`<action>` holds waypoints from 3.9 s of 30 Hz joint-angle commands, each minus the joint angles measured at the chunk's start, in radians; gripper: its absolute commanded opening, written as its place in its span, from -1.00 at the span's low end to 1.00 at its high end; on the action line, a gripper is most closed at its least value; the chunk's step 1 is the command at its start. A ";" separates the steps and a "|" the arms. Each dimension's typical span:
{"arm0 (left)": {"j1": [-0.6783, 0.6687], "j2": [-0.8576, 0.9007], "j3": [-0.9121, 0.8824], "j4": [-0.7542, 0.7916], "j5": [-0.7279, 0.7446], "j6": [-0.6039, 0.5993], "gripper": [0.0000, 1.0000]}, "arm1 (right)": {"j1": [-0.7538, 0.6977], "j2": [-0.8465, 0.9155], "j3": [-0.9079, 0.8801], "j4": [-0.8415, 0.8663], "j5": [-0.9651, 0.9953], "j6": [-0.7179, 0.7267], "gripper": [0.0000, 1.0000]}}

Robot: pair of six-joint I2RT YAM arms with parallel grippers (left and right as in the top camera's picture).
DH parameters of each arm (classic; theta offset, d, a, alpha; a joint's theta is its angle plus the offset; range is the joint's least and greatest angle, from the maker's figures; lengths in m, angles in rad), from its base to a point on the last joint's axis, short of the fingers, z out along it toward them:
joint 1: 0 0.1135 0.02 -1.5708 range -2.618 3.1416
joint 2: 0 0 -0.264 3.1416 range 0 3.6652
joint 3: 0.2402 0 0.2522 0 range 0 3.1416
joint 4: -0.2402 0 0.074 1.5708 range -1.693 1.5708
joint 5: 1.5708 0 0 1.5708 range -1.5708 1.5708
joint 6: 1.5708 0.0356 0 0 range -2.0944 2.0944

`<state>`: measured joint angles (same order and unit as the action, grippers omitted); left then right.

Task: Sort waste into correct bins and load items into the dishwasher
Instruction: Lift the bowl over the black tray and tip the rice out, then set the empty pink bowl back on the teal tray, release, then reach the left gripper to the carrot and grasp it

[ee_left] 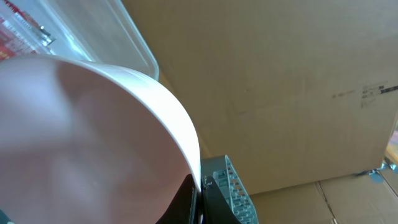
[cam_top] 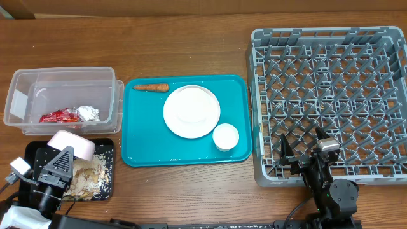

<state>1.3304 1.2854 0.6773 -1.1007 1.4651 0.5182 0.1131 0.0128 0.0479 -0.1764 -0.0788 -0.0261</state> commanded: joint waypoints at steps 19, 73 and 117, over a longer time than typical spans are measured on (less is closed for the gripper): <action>-0.733 -0.007 0.314 0.037 -0.629 -0.501 -0.92 | 0.005 -0.010 0.002 0.005 -0.004 -0.004 1.00; -1.620 0.258 0.726 0.232 -1.774 -0.832 0.24 | 0.005 -0.010 0.002 0.005 -0.004 -0.004 1.00; -1.507 0.771 0.726 0.557 -1.520 -1.576 -0.23 | 0.005 -0.010 0.002 0.006 -0.004 -0.004 1.00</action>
<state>-0.1768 2.0460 1.4033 -0.5312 -0.0265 -1.0481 0.1131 0.0128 0.0479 -0.1761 -0.0788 -0.0265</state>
